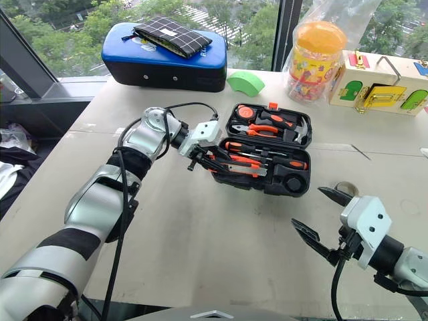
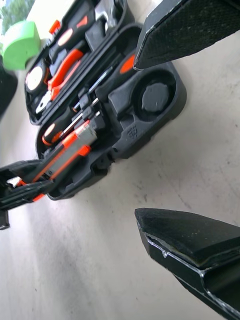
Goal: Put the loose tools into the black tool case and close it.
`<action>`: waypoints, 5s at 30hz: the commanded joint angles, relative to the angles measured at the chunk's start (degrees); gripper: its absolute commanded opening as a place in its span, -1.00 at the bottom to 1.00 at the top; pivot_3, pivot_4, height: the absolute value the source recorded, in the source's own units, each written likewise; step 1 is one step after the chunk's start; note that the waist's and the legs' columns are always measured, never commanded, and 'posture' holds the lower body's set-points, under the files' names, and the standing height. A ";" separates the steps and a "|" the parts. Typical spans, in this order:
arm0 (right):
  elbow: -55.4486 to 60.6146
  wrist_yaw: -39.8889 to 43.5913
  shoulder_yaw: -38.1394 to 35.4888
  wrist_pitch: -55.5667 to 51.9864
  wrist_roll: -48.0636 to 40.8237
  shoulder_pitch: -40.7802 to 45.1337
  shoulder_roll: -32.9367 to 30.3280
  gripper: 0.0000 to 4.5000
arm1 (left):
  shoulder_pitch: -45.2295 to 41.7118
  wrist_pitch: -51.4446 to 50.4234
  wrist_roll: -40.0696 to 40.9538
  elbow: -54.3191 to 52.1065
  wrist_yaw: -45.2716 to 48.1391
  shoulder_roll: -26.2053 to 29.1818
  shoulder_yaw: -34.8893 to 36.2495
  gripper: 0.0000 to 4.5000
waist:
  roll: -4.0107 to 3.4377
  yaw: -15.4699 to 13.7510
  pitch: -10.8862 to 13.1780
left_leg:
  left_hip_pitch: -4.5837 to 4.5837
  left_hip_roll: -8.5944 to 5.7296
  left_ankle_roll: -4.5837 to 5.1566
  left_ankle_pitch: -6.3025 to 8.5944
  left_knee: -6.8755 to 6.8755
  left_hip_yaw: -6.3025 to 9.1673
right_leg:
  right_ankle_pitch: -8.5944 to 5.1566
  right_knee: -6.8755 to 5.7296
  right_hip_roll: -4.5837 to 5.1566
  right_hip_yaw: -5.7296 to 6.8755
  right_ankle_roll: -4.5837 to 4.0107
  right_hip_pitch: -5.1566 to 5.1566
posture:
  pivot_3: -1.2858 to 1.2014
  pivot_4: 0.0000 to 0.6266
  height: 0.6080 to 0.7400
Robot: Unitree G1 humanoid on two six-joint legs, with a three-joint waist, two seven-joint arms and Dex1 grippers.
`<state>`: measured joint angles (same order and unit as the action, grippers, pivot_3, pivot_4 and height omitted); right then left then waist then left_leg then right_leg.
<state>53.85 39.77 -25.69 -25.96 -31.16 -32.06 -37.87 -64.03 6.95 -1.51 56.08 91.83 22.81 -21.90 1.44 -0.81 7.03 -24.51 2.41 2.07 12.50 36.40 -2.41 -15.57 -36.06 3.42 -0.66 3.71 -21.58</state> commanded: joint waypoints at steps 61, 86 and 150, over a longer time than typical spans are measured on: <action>-3.89 0.91 1.59 -0.20 1.64 7.50 -2.78 1.00 | 16.64 11.51 -6.13 -4.87 -27.95 -6.36 5.08 -0.93 | -0.08 -0.01 -0.25 | 0.80 0.01 -0.01 0.00 0.07 -0.08 | -0.03 -0.66 -0.06 -0.24 0.01 0.40 | 0.03 -0.52 1.00; -28.29 -9.95 15.46 -33.87 4.20 34.52 -13.41 1.00 | 38.22 -44.86 36.58 -77.30 -23.66 7.64 15.70 0.98 | -0.27 0.44 -0.07 | 0.81 0.21 -0.02 -0.01 0.04 0.07 | -0.08 -0.64 -0.18 -0.42 -0.11 0.36 | 0.03 -0.52 1.00; -36.85 11.26 42.83 -30.51 12.38 59.34 -14.91 -0.99 | 68.69 -39.04 49.61 -93.57 -36.39 19.51 31.60 1.00 | -0.14 0.05 -0.01 | 0.66 0.49 -0.09 0.04 -0.53 -0.46 | -0.06 0.17 0.71 -0.51 -0.44 -0.02 | 0.03 -0.52 1.00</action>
<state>17.17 50.53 17.85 -55.90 -19.30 27.88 -51.70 5.12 -31.71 46.68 -35.65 55.39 41.70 10.19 1.29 -0.77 7.02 -23.86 2.86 1.98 12.54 35.86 -2.88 -15.63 -35.89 4.14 -1.18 3.26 -21.60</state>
